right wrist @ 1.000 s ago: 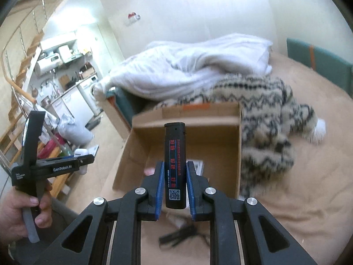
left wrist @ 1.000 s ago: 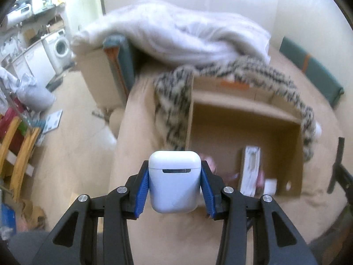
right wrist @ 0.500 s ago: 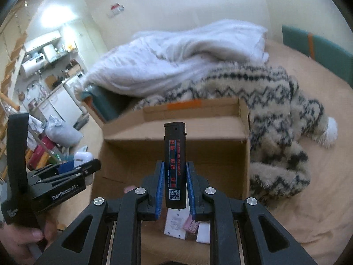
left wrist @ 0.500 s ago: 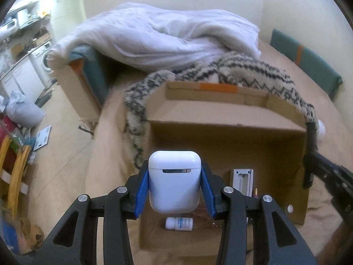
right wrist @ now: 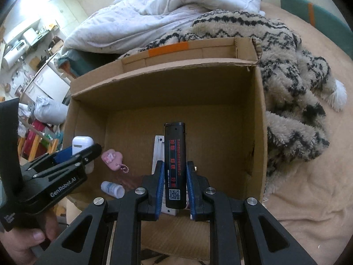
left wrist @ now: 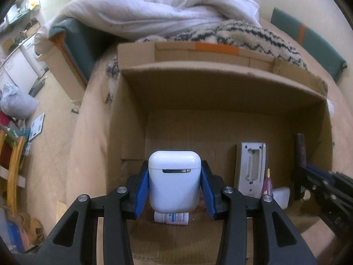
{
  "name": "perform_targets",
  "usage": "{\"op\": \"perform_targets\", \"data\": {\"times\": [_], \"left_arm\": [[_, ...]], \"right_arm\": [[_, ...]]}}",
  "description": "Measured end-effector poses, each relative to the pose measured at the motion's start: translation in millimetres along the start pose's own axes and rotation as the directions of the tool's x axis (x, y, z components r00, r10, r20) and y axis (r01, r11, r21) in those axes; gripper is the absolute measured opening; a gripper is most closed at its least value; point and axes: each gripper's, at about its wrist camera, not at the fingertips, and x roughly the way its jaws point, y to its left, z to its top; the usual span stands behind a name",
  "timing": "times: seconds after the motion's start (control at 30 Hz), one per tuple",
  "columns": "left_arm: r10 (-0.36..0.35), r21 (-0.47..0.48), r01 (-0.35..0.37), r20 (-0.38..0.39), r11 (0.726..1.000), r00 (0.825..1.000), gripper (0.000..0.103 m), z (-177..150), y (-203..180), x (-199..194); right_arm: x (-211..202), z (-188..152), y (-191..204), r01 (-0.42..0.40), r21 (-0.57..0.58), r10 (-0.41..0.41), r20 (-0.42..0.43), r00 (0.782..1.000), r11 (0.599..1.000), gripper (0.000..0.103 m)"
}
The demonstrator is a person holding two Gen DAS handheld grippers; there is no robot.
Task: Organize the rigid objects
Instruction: 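Carry the power bank and earbud case into the box and open both tools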
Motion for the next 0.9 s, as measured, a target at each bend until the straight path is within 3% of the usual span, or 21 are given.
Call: {"op": "perform_targets", "data": {"times": [0.47, 0.67, 0.77, 0.9], "left_arm": [[0.032, 0.008, -0.032, -0.05, 0.999, 0.998, 0.04, -7, 1, 13], [0.033, 0.016, -0.032, -0.034, 0.999, 0.999, 0.04, -7, -1, 10], [0.021, 0.018, -0.021, -0.044, 1.0, 0.999, 0.044, -8, -2, 11], [0.025, 0.006, -0.025, -0.044, 1.0, 0.999, 0.059, -7, -1, 9]], "right_arm": [[3, 0, -1, 0.015, 0.005, -0.015, 0.004, 1.0, 1.0, 0.021], [-3, 2, -3, -0.013, 0.023, 0.012, 0.031, 0.999, 1.0, 0.021], [-8, 4, -6, -0.02, 0.038, 0.018, 0.052, 0.998, 0.999, 0.021], [-11, 6, -9, -0.028, 0.058, 0.024, 0.066, 0.998, 0.998, 0.022]]}}
